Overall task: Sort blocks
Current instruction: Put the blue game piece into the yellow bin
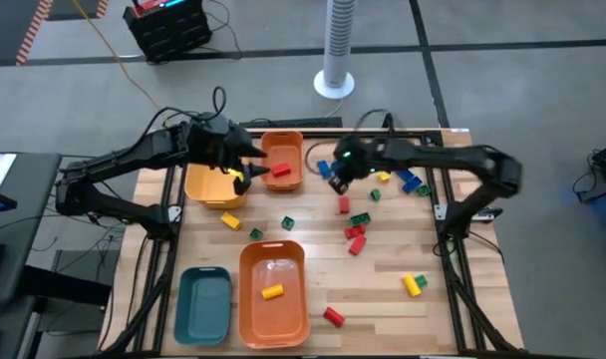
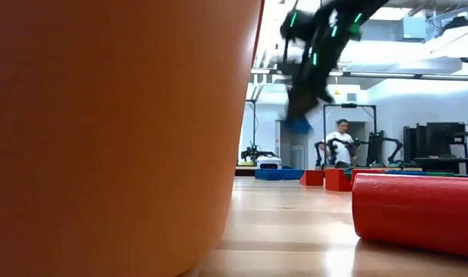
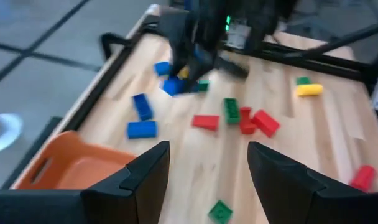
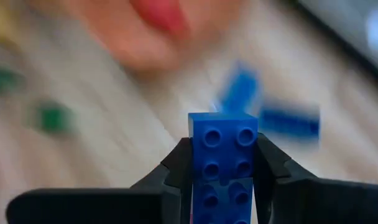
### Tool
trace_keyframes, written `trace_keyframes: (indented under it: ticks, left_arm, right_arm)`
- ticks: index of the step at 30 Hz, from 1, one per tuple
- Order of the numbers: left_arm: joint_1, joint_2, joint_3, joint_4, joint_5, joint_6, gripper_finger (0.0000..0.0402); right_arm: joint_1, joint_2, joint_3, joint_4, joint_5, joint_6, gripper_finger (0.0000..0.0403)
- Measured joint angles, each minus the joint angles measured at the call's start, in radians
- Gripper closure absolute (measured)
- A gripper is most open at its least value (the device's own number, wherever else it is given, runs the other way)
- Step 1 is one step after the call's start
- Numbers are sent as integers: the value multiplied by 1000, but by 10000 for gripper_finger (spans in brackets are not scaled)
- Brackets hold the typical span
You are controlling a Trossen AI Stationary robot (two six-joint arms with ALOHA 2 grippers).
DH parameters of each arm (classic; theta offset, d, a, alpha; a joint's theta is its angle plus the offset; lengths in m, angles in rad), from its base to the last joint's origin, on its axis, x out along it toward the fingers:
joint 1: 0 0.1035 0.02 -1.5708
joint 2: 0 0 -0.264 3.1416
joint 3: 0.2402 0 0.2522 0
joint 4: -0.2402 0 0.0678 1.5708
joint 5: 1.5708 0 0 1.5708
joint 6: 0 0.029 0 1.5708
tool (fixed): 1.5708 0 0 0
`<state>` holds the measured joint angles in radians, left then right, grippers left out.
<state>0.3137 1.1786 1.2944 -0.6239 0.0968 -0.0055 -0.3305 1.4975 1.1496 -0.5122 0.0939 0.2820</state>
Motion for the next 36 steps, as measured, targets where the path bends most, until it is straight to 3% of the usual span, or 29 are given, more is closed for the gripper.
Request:
trace_keyframes:
  ticks: [3, 6, 10, 12, 18, 27, 36]
  left_arm:
    - [7, 0, -99, 137, 63, 0, 191]
    - [7, 2, -215, 353, 60, -25, 191]
    - [7, 26, -312, 688, 56, -159, 191]
    - [7, 45, -318, 761, 43, -235, 191]
    - [-16, 135, -224, 770, 37, -307, 168]
    - [-50, 216, -96, 768, 112, -293, 80]
    - [-72, 264, -19, 772, 113, -231, 83]
  right_arm:
    - [19, -138, 1, 190, -59, -76, 297]
    - [23, -219, 2, 361, -151, -106, 297]
    - [42, -235, 1, 526, -201, -67, 296]
    - [59, -230, 1, 600, -224, -41, 296]
    - [101, -177, 2, 767, -232, -13, 296]
    - [121, -150, 40, 810, -232, -25, 296]
    - [125, -149, 42, 778, -229, -29, 296]
